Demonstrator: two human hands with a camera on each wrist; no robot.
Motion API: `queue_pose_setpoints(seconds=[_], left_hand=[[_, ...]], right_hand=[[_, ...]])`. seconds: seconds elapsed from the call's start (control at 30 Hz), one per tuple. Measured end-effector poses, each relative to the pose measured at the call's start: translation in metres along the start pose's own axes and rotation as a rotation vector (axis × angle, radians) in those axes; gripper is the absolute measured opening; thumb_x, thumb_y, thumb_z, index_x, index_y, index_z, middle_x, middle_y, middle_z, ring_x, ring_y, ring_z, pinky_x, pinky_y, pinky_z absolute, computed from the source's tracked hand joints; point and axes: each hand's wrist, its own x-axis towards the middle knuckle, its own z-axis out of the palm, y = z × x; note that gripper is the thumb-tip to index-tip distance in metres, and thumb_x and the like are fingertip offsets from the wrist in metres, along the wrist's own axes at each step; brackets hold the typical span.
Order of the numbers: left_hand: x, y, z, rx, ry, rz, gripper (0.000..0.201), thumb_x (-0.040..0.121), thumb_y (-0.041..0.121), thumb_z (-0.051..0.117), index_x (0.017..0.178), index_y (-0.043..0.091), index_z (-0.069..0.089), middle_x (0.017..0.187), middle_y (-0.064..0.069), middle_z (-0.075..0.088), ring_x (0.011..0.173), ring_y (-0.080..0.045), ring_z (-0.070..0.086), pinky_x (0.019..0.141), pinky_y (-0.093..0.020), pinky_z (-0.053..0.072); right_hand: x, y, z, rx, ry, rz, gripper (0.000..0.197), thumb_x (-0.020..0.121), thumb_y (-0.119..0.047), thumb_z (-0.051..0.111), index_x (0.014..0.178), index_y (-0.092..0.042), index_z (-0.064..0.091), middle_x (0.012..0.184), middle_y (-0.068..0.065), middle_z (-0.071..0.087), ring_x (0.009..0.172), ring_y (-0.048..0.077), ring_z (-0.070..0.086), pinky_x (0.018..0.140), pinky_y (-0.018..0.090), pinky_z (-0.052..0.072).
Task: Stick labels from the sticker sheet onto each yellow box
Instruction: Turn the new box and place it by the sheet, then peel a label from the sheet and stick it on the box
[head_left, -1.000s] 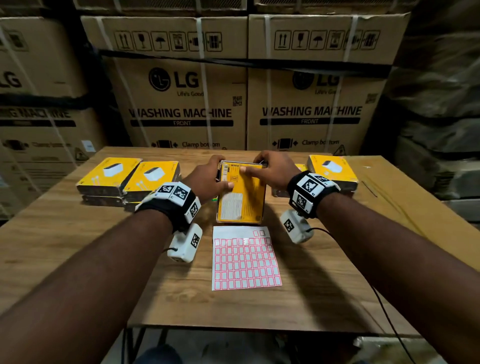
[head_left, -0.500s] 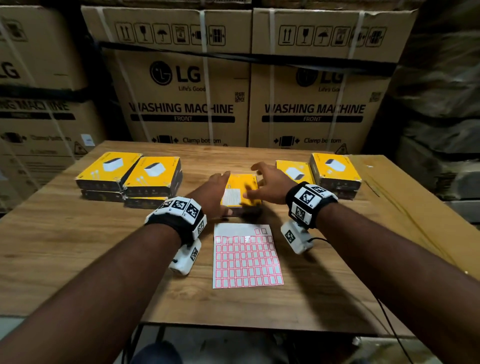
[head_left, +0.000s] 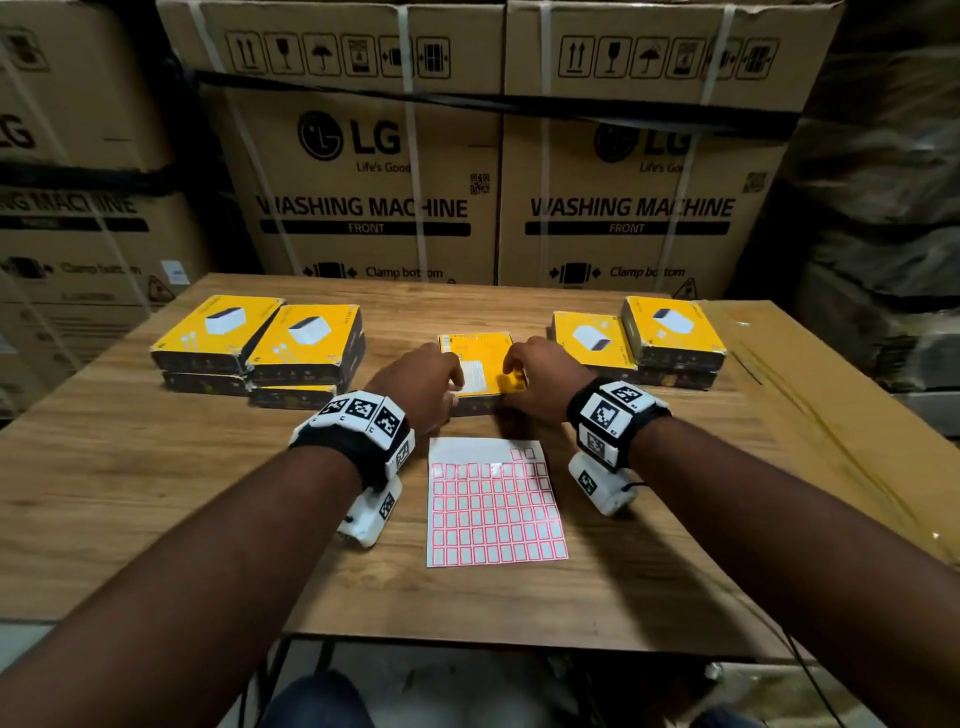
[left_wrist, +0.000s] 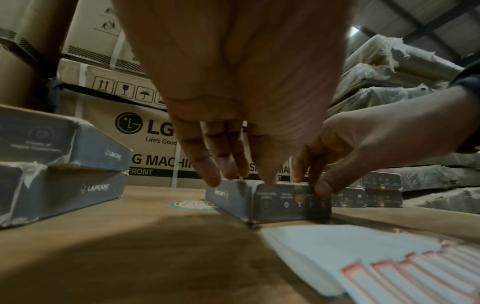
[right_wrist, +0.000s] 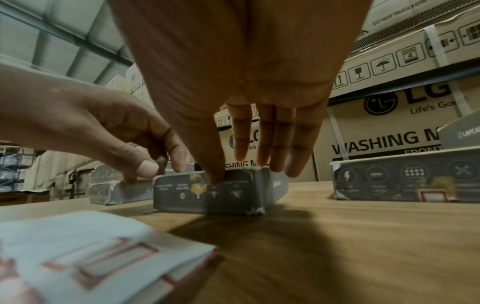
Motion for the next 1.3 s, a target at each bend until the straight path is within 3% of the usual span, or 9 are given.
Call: queue_pose_setpoints(seconds=[0.1, 0.23, 0.3, 0.5, 0.6, 0.73, 0.87, 1.03, 1.3], left_hand=[[0.0, 0.002, -0.011, 0.0, -0.069, 0.04, 0.008, 0.083, 0.035, 0.069, 0.085, 0.027, 0.067, 0.091, 0.005, 0.065, 0.09, -0.016, 0.06, 0.076, -0.031, 0.048], [-0.003, 0.006, -0.017, 0.022, -0.138, 0.078, 0.021, 0.084, 0.045, 0.066, 0.08, 0.024, 0.068, 0.081, 0.006, 0.067, 0.079, -0.014, 0.06, 0.071, -0.03, 0.049], [-0.006, 0.011, -0.015, 0.023, -0.217, 0.084, 0.016, 0.084, 0.045, 0.065, 0.08, 0.03, 0.069, 0.08, 0.008, 0.068, 0.079, -0.013, 0.062, 0.073, -0.03, 0.051], [-0.012, 0.026, -0.003, -0.081, -0.349, 0.103, 0.026, 0.085, 0.043, 0.068, 0.099, 0.022, 0.074, 0.095, 0.001, 0.073, 0.089, -0.016, 0.066, 0.081, -0.03, 0.052], [-0.011, 0.029, 0.0, -0.153, -0.39, 0.102, 0.021, 0.089, 0.04, 0.066, 0.087, 0.019, 0.071, 0.083, 0.0, 0.067, 0.079, -0.017, 0.062, 0.07, -0.027, 0.044], [-0.008, 0.026, 0.002, -0.166, -0.381, 0.043, 0.024, 0.094, 0.032, 0.058, 0.071, 0.026, 0.057, 0.071, 0.008, 0.056, 0.077, -0.017, 0.055, 0.072, -0.028, 0.042], [-0.009, 0.023, -0.002, -0.237, -0.396, -0.022, 0.019, 0.098, 0.027, 0.053, 0.083, 0.02, 0.061, 0.066, 0.009, 0.056, 0.064, -0.011, 0.054, 0.071, -0.026, 0.044], [-0.011, 0.025, -0.007, -0.303, -0.468, -0.056, 0.016, 0.098, 0.018, 0.054, 0.087, 0.019, 0.065, 0.06, 0.008, 0.056, 0.054, -0.006, 0.052, 0.058, -0.022, 0.043], [-0.01, 0.017, -0.014, -0.424, -0.595, -0.114, 0.02, 0.099, 0.015, 0.053, 0.111, 0.018, 0.068, 0.089, -0.007, 0.068, 0.073, -0.02, 0.06, 0.072, -0.033, 0.049]], right_hand=[[-0.008, -0.006, -0.01, 0.043, -0.021, -0.036, 0.021, 0.081, -0.032, 0.072, 0.094, -0.018, 0.065, 0.095, 0.002, 0.066, 0.091, 0.019, 0.06, 0.072, 0.029, 0.048], [-0.022, -0.02, -0.02, -0.009, -0.373, -0.089, 0.032, 0.081, -0.045, 0.071, 0.101, -0.02, 0.07, 0.093, -0.005, 0.067, 0.086, 0.014, 0.06, 0.069, 0.025, 0.043], [-0.027, -0.023, -0.017, -0.044, -0.422, -0.117, 0.038, 0.077, -0.048, 0.075, 0.104, -0.021, 0.073, 0.096, -0.004, 0.07, 0.084, 0.012, 0.059, 0.07, 0.024, 0.043], [-0.033, -0.026, -0.01, -0.055, -0.365, -0.118, 0.034, 0.076, -0.041, 0.078, 0.097, -0.016, 0.068, 0.089, 0.0, 0.064, 0.079, 0.017, 0.055, 0.066, 0.024, 0.037], [-0.034, -0.026, -0.014, 0.068, -0.279, -0.145, 0.014, 0.08, -0.024, 0.073, 0.086, -0.017, 0.063, 0.082, -0.002, 0.059, 0.078, 0.018, 0.055, 0.064, 0.023, 0.035], [-0.038, -0.021, -0.016, 0.207, -0.183, -0.136, 0.031, 0.071, -0.028, 0.083, 0.089, -0.017, 0.061, 0.082, -0.004, 0.06, 0.074, 0.013, 0.054, 0.058, 0.022, 0.038], [-0.044, -0.017, -0.018, 0.265, -0.195, -0.159, 0.033, 0.069, -0.027, 0.086, 0.096, -0.017, 0.068, 0.093, -0.006, 0.067, 0.085, 0.009, 0.061, 0.073, 0.023, 0.049], [-0.044, -0.018, -0.017, 0.181, -0.153, -0.213, 0.038, 0.068, -0.027, 0.086, 0.101, -0.017, 0.07, 0.096, -0.003, 0.07, 0.085, 0.011, 0.063, 0.077, 0.027, 0.053], [-0.047, -0.018, -0.017, 0.15, -0.062, -0.219, 0.028, 0.075, -0.032, 0.081, 0.098, -0.019, 0.075, 0.093, -0.002, 0.073, 0.082, 0.007, 0.062, 0.073, 0.024, 0.05]])
